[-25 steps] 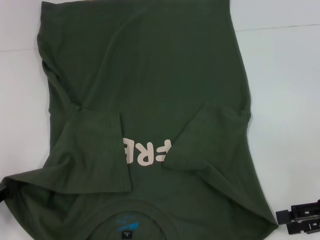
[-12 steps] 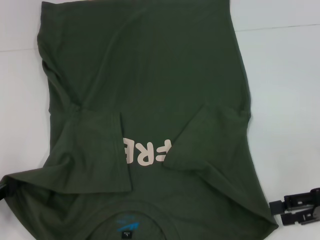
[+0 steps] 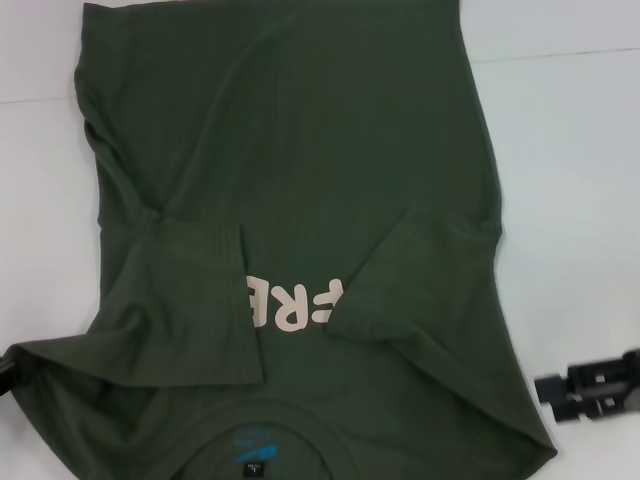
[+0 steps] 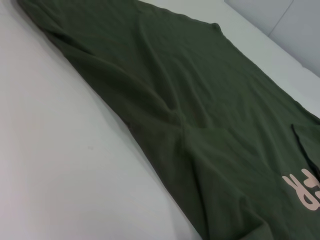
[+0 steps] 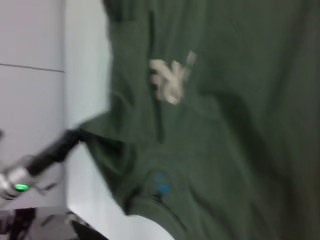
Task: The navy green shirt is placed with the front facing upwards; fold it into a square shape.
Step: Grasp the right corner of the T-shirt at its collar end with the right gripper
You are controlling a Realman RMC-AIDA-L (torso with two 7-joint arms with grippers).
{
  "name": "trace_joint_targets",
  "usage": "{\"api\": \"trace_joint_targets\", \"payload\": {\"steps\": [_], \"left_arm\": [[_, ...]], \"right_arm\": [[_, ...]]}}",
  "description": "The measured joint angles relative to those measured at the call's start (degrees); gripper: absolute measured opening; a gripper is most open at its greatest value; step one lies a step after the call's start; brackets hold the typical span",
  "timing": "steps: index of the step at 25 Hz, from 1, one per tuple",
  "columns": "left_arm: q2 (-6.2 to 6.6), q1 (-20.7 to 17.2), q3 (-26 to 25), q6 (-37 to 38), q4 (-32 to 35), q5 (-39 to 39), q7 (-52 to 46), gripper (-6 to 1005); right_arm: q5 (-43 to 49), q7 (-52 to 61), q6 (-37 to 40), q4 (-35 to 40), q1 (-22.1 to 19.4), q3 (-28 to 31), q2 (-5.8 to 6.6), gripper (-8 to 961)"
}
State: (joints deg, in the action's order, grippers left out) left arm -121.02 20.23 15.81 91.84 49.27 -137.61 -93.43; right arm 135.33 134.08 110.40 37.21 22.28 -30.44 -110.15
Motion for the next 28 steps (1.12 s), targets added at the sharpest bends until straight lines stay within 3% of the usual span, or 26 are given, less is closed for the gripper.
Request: {"api": "trace_joint_targets", "payload": {"steps": [4, 13, 20, 28], "left_arm": [[0.0, 0.7, -0.22, -0.41, -0.82, 0.06, 0.0, 48], [-0.08, 3.14, -0.18, -2.21, -3.39, 0.16, -0.05, 49], [-0.04, 3.75, -0.38, -2.4, -3.52, 0.18, -0.63, 48], [0.08, 3.97, -0.51, -2.66, -3.39, 0.88, -0.87, 48]], "right_arm": [[-7.28, -5.95, 0.85, -0.98, 0.24, 1.8, -0.94, 883], [-27.5, -25.19, 0.7, -6.1, -0.1, 6.49, -4.4, 887], [-33.01, -35.84, 1.74, -11.01, 0.12, 7.5, -5.54, 890], [-39.42, -43.83, 3.34, -11.28, 0.03, 6.76, -8.79, 895]]}}
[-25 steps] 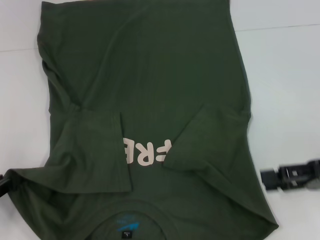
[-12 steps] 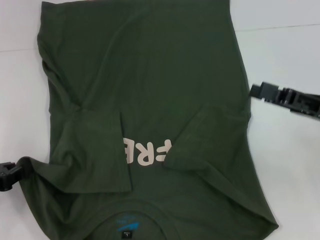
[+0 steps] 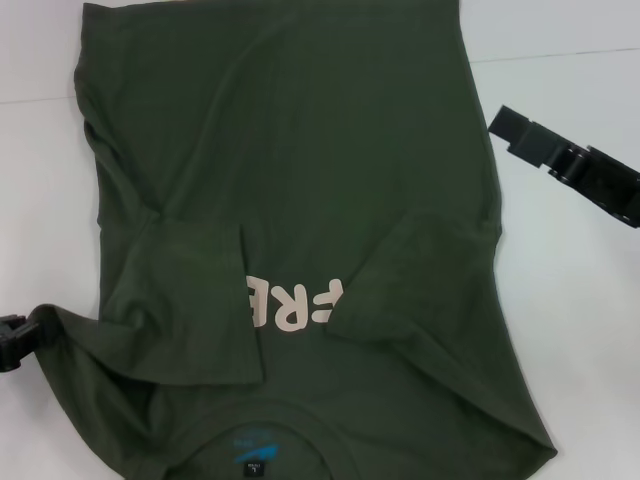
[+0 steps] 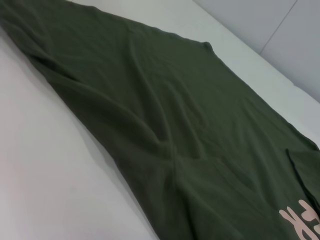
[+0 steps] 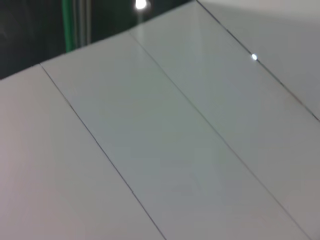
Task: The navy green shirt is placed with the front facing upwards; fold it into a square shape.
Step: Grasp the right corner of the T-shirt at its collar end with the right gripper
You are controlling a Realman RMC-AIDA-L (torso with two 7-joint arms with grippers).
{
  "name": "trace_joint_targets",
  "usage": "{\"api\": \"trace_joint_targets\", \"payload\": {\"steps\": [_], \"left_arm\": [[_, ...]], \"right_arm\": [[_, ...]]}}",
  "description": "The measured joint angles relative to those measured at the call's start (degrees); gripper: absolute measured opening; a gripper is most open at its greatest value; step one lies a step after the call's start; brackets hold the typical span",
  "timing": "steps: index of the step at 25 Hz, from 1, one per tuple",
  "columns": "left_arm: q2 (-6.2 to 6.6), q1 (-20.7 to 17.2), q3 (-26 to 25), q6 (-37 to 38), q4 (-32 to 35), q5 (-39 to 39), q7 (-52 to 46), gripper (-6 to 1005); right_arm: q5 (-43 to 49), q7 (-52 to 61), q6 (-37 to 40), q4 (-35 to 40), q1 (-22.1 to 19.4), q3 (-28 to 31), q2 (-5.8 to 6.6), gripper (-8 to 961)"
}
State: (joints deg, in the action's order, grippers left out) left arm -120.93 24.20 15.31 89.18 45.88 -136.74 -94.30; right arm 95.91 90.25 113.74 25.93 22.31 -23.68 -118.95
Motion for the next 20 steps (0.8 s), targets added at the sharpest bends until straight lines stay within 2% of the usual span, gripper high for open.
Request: {"api": "trace_joint_targets", "payload": {"steps": [3, 17, 20], "left_arm": [[0.0, 0.0, -0.04, 0.06, -0.04, 0.15, -0.01, 48], [0.02, -0.03, -0.01, 1.28, 0.4, 0.28, -1.34, 48], [0.25, 0.04, -0.01, 1.73, 0.49, 0.28, -1.38, 49]], "right_arm": [[-1.07, -0.6, -0.01, -0.92, 0.46, -0.06, -0.42, 900], [-1.46, 0.46, -2.72, -2.42, 0.66, 3.28, 0.12, 925], [-0.16, 5.72, -2.29, -0.73, 0.2, 2.45, 1.01, 930]]}}
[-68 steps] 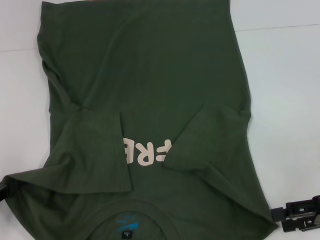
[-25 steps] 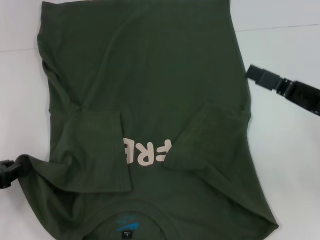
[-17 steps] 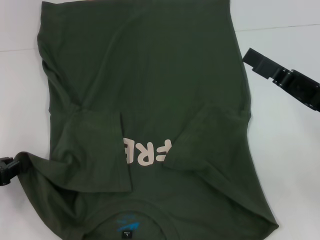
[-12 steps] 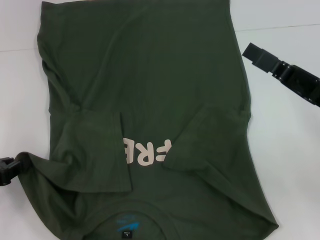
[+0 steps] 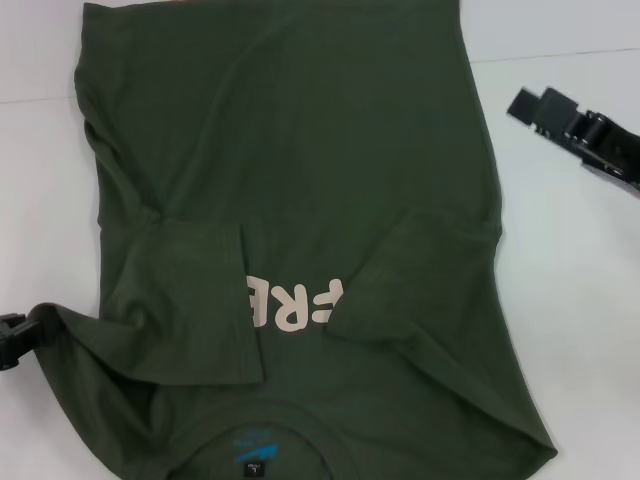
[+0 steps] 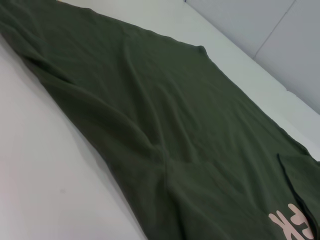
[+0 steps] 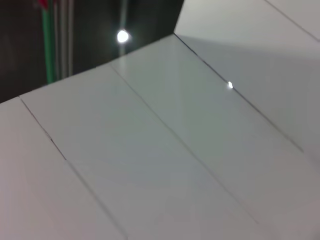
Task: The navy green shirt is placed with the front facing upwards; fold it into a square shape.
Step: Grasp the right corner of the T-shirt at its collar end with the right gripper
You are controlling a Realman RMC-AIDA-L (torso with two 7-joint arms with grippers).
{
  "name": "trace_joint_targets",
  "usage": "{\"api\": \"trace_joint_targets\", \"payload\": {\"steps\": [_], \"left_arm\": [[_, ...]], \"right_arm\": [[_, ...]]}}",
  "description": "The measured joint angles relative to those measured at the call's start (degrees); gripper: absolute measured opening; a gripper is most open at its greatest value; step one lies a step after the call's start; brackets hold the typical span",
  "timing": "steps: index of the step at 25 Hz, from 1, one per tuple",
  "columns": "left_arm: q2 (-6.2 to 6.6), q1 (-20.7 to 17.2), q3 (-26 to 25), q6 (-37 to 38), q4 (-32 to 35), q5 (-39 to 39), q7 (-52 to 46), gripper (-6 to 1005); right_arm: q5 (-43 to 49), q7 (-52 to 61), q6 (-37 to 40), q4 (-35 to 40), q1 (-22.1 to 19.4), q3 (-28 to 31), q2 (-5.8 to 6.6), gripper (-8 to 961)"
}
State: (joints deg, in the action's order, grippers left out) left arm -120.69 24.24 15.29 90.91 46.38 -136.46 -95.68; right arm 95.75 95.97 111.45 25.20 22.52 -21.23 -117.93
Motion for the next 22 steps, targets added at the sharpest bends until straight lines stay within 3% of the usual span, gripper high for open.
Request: {"api": "trace_joint_targets", "payload": {"steps": [4, 8, 12, 19, 22], "left_arm": [[0.18, 0.08, 0.01, 0.59, 0.2, 0.0, -0.03, 49], [0.19, -0.11, -0.06, 0.76, 0.59, 0.1, -0.04, 49], [0.13, -0.33, -0.09, 1.1, 0.69, 0.24, -0.16, 48], [0.11, -0.27, 0.04, 1.46, 0.74, 0.31, -0.19, 48], [0.14, -0.05, 0.06, 1.54, 0.74, 0.33, -0.21, 48]], "right_arm": [[2.9, 11.9, 1.94, 5.26, -0.96, -1.72, 1.53, 930], [5.2, 23.61, 2.07, 13.57, -3.61, -3.73, 1.61, 924], [13.3, 34.43, 2.07, 21.99, -5.14, -4.09, 1.63, 925], [23.28, 44.93, 2.35, 25.4, -5.7, -6.16, 4.14, 925], [25.84, 48.27, 2.43, 27.97, -5.74, -9.27, 4.35, 925]]}}
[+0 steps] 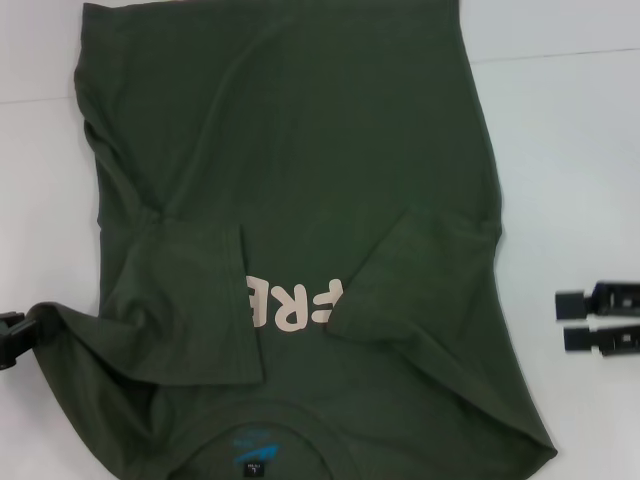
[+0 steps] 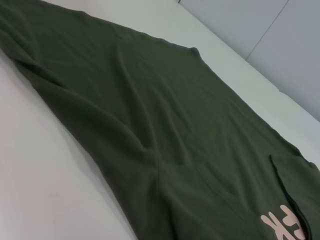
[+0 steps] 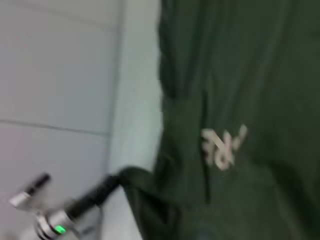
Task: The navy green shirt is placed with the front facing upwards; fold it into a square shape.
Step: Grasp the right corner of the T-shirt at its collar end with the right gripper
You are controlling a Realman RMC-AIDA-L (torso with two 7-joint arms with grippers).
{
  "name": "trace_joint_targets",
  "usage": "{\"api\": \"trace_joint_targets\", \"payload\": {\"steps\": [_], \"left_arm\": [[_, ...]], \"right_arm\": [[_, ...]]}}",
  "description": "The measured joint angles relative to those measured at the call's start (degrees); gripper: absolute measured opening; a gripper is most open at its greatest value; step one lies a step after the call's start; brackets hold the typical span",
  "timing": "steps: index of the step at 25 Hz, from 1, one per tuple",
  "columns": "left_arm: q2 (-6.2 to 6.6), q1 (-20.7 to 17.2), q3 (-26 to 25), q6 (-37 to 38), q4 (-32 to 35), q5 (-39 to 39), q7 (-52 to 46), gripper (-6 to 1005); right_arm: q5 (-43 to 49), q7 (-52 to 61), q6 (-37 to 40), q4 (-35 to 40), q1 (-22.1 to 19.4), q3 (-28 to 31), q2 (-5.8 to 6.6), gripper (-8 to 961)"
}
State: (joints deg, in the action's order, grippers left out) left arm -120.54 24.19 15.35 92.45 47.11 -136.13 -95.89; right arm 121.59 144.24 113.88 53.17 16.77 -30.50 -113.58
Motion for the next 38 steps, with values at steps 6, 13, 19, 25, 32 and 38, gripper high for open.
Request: {"api": "trace_joint_targets", "payload": {"steps": [6, 13, 19, 25, 32, 38], "left_arm": [[-0.37, 0.12, 0.27, -0.53, -0.28, 0.09, 0.0, 49], [-0.37, 0.06, 0.07, -0.85, -0.41, 0.09, 0.01, 48], [-0.48, 0.14, 0.02, -2.01, -1.28, 0.58, 0.03, 48], [-0.6, 0.69, 0.06, -2.76, -2.61, 1.89, -0.11, 48], [-0.6, 0.63, -0.04, -2.92, -2.8, 3.15, -0.79, 49], [-0.72, 0.48, -0.07, -2.95, -2.82, 4.01, -0.79, 49]], "right_arm": [[5.08, 1.23, -0.83, 3.15, 1.74, -1.87, -2.17, 924], [12.26, 1.58, -0.83, 6.35, 4.24, -1.65, -3.69, 924], [12.48, 1.44, -1.1, 12.54, 5.14, -0.66, -3.57, 924], [11.27, 1.79, -0.24, 18.86, 6.44, 0.69, -2.87, 924], [12.93, 5.44, 0.32, 21.89, 4.76, -6.11, -2.01, 924], [13.35, 2.06, -0.15, 15.23, 5.54, -6.61, -2.89, 924]]}}
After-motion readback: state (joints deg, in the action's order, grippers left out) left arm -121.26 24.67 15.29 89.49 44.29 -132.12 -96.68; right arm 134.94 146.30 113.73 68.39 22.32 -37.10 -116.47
